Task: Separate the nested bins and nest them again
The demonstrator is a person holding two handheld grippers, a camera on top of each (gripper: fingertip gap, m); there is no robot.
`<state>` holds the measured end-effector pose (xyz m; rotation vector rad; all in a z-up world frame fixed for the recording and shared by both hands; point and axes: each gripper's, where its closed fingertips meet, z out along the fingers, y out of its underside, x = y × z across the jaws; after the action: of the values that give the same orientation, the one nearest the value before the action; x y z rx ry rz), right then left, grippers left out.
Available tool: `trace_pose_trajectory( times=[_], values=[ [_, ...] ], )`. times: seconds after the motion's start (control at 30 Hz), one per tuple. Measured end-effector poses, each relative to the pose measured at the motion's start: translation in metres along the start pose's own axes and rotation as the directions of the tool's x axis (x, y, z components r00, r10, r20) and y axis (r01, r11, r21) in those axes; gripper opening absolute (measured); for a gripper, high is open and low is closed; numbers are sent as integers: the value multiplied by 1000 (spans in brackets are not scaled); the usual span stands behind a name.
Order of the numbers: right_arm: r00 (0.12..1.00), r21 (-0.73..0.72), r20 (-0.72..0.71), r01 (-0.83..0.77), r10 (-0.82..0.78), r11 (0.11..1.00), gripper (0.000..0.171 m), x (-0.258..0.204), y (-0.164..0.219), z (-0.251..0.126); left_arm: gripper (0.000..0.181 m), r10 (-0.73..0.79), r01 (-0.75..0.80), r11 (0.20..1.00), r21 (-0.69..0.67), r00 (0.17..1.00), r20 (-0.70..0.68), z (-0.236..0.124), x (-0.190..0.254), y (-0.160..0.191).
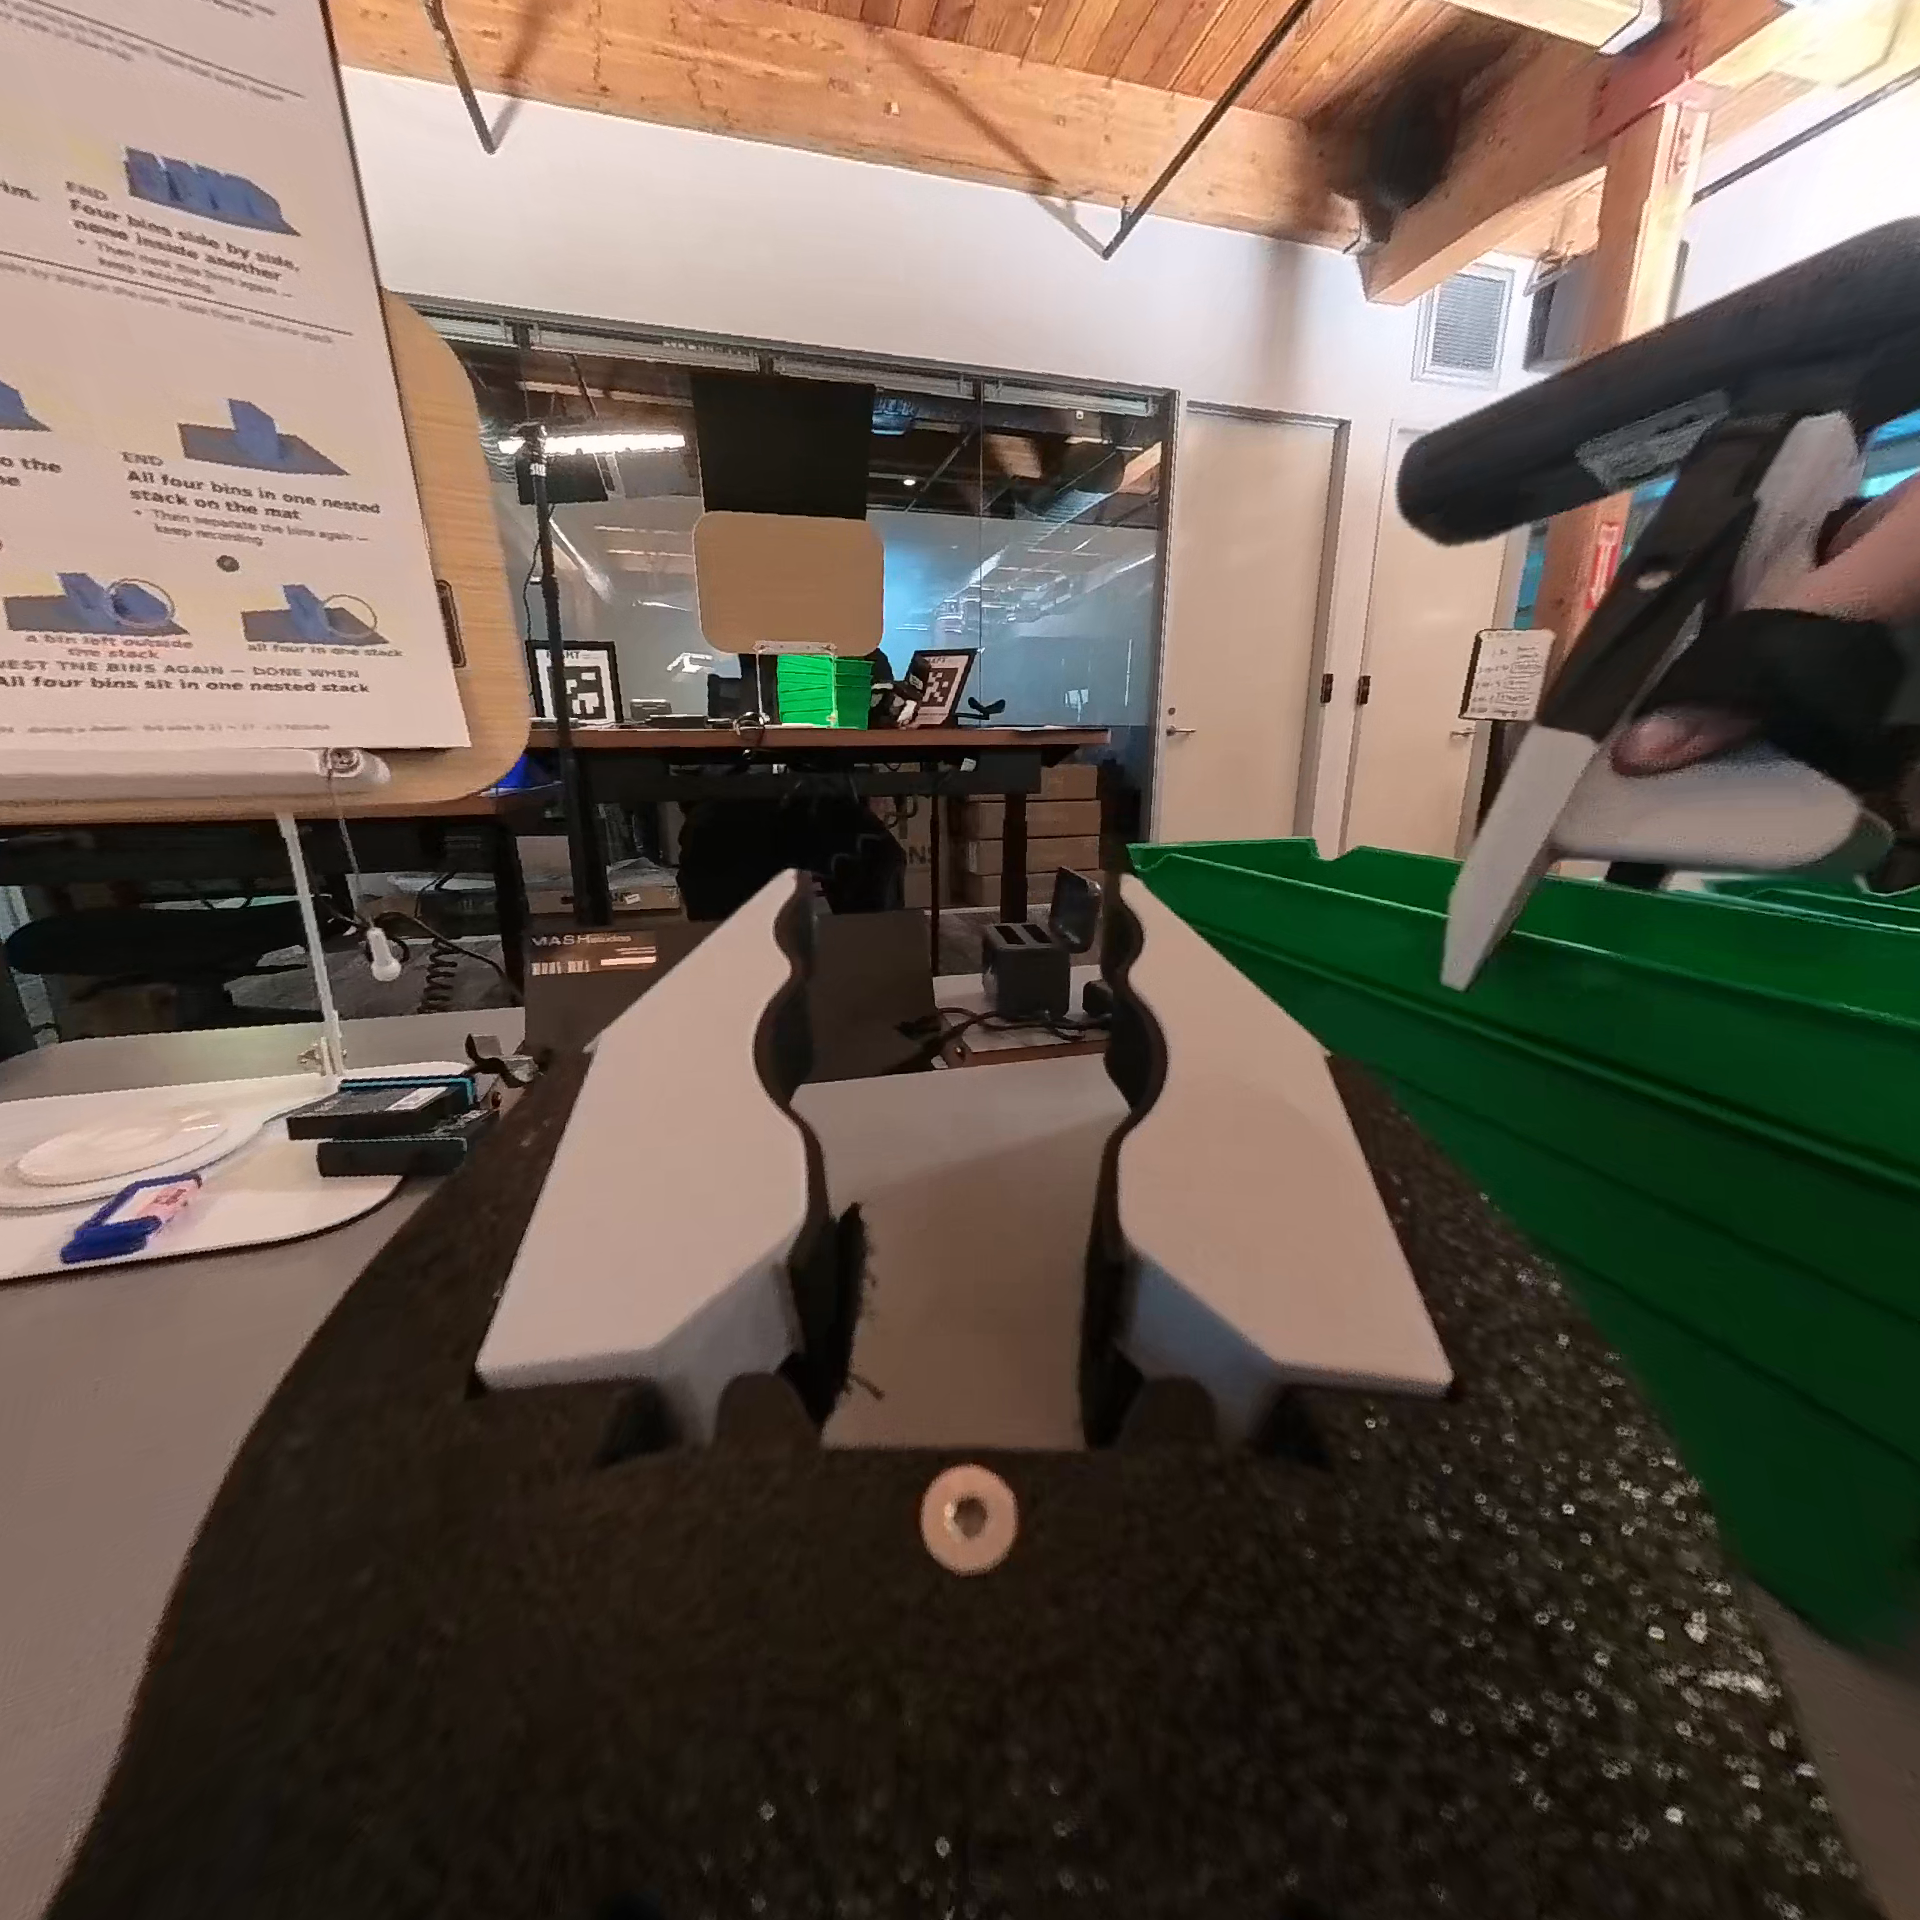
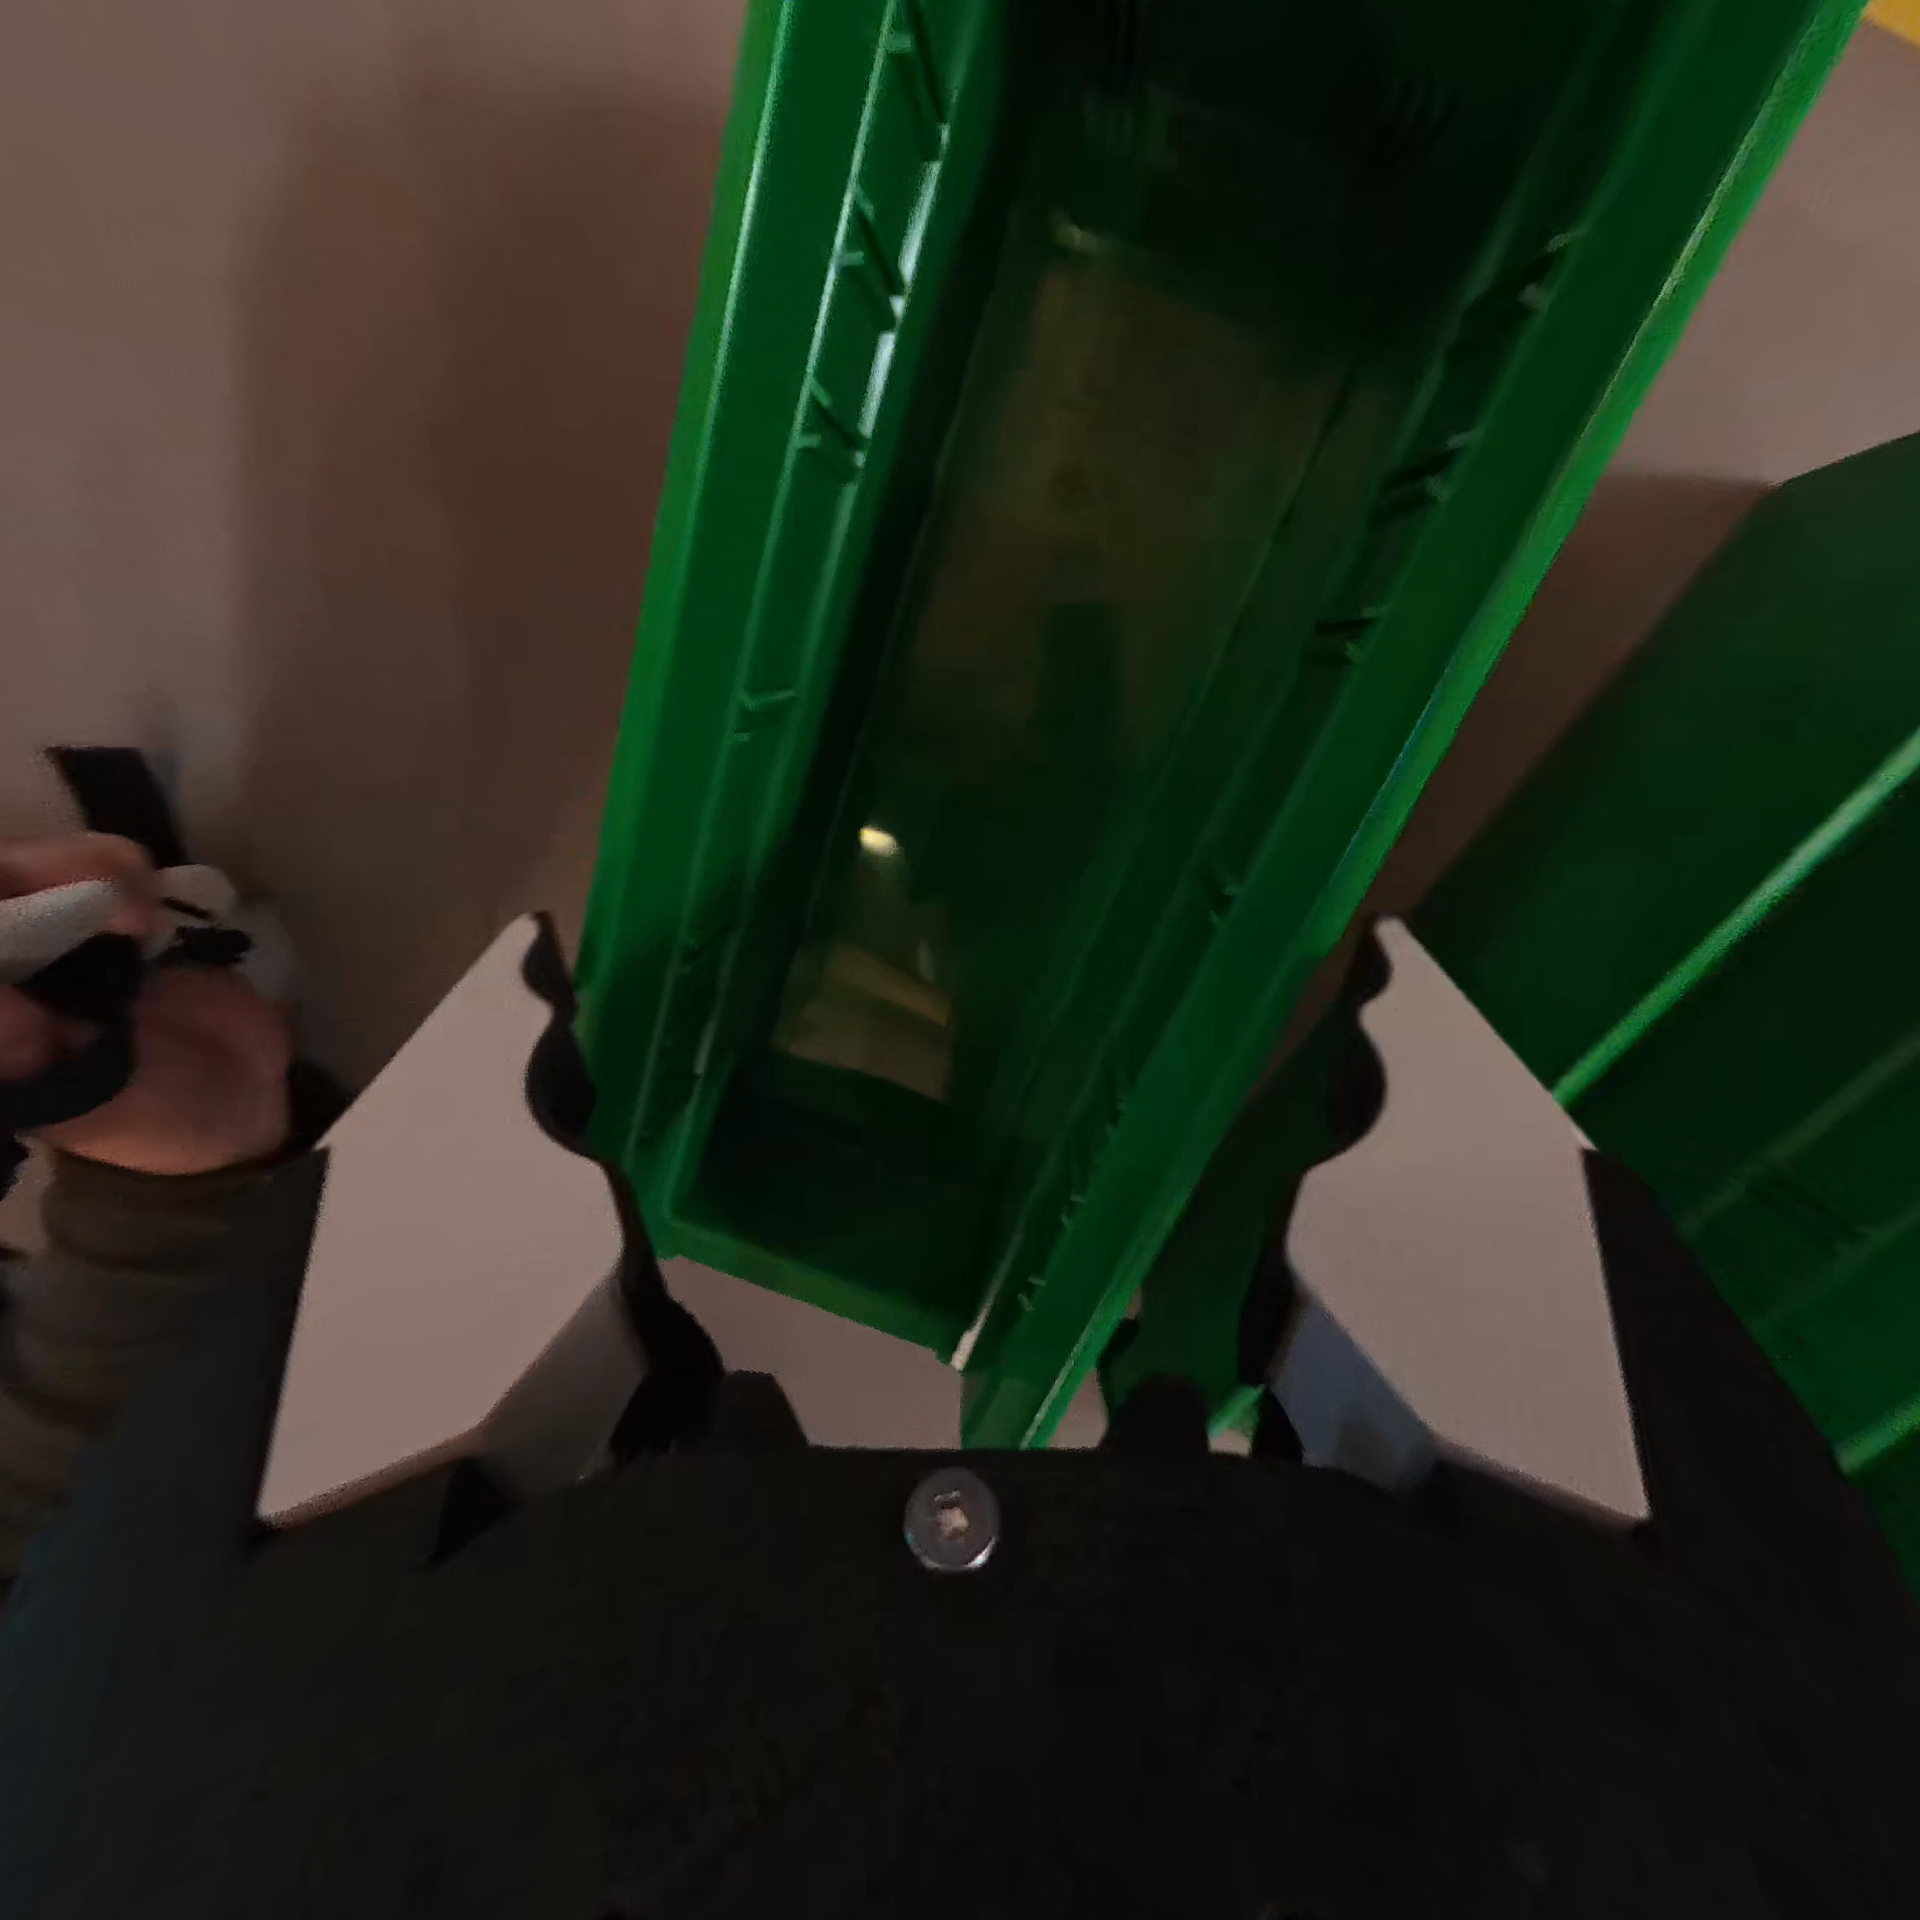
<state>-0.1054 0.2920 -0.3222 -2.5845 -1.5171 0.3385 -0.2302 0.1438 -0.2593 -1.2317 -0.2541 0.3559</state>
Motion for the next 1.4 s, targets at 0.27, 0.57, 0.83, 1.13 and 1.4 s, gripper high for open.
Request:
trace_pose_trajectory(
  times=[0.27,0.57,0.83,1.13,1.4],
  values=[
    [1000,1,-9,-19,19,1000,126,-25,-15,3,52,34,-35,999,6,997,65,-3,-23,-5],
    [999,-4,35,4,-4,1000,126,-105,-44,22,52,79,-81,997,-1,971,224,-20,-83,-10],
    [996,-45,84,32,-28,998,120,-167,-62,30,52,1,-11,1000,29,944,329,-35,-127,-13],
    [999,-52,45,17,-15,998,104,-170,-70,24,52,22,-30,999,23,952,306,-31,-119,-15],
    [994,-1,108,-13,13,1000,103,-166,-80,12,54,0,-6,1000,19,961,276,-27,-114,-14]
  ],
)
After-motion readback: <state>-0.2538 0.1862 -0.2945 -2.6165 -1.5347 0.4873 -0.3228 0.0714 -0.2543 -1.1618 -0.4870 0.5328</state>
